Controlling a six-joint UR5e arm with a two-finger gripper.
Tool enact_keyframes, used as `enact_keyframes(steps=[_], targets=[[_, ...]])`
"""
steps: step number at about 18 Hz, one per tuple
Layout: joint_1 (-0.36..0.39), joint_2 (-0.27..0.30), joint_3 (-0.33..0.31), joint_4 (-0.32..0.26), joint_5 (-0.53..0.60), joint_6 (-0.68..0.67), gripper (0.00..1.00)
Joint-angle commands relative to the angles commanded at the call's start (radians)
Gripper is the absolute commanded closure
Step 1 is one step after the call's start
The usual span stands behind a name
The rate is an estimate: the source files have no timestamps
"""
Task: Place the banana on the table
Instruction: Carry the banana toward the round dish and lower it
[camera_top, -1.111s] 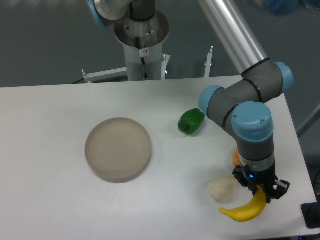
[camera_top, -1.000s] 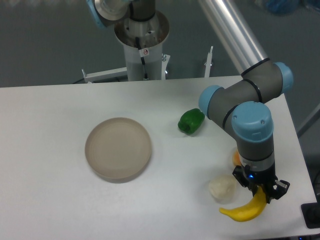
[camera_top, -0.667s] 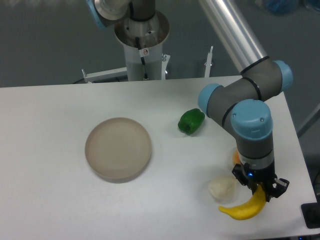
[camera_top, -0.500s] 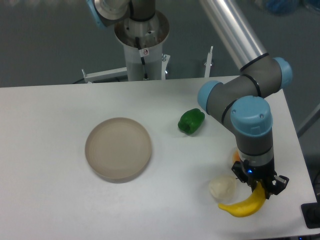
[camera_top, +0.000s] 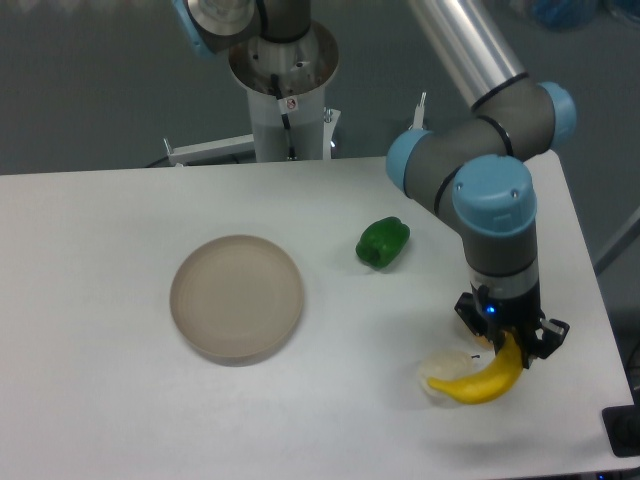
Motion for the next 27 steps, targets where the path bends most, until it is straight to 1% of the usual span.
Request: enact_keyframes(steps=[3, 4, 7, 9, 10, 12, 14, 19, 21, 25, 27], targets=[[0.0, 0.052, -0.086, 0.003, -0.006, 0.02, 0.63], [-0.002, 0.063, -0.103, 0.003, -0.005, 0.02, 0.63], [-0.014, 0.075, -0.151, 0.005, -0.008, 0.016, 0.63], [-0.043, 0.079, -0.16, 0.003, -0.003, -0.038, 0.63], [-0.063, 0.077, -0.163, 0.003, -0.003, -0.117, 0.63], [-0.095, 0.048, -0.16, 0.005, -0.008, -0.243, 0.63], [-0.121, 0.02, -0.142, 0.008, -0.009, -0.341, 0.63], [-0.175, -0.043, -0.115, 0.015, -0.017, -0.509, 0.63], [-0.192, -0.064, -0.105, 0.017, -0.017, -0.535, 0.63], [-0.216, -0.104, -0.111, 0.026, -0.012, -0.508, 0.62], [-0.224, -0.113, -0.111, 0.026, -0.009, -0.506, 0.62]])
